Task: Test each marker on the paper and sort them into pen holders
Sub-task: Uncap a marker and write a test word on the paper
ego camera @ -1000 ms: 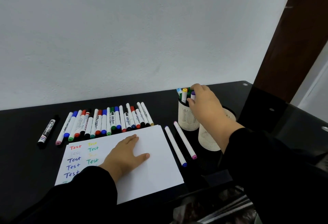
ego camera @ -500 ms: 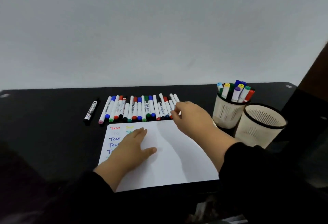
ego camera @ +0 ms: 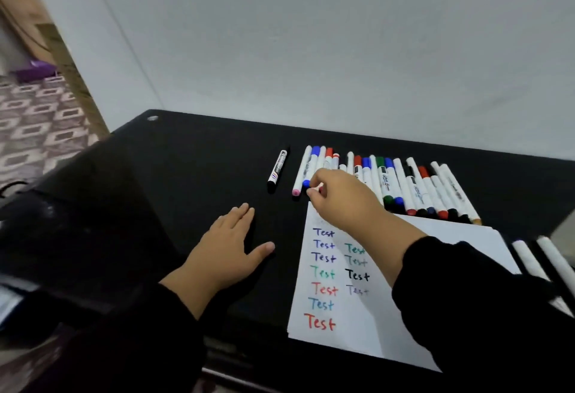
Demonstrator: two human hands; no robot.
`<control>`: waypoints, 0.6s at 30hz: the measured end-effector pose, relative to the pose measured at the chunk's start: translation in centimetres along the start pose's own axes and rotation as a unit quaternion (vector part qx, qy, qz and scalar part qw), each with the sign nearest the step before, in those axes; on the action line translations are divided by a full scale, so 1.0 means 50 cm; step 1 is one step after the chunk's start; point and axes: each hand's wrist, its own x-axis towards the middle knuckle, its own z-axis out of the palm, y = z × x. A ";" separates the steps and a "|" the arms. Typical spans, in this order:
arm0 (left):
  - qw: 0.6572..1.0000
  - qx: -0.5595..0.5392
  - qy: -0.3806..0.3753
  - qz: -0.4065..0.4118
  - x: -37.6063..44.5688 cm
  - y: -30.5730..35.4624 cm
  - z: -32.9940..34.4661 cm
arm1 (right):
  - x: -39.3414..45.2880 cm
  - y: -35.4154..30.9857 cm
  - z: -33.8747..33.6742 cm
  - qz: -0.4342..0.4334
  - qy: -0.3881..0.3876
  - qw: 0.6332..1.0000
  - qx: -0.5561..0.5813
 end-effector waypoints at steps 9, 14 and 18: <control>0.998 0.006 0.051 0.033 0.004 -0.017 0.019 | 0.146 -0.067 0.070 -0.070 -0.098 0.988 -0.101; 0.998 0.004 0.056 0.033 0.005 -0.021 0.022 | 0.188 -0.076 0.099 -0.063 -0.121 0.979 -0.152; 0.998 0.008 0.055 0.031 0.007 -0.024 0.024 | 0.189 -0.072 0.107 -0.053 -0.100 0.986 -0.127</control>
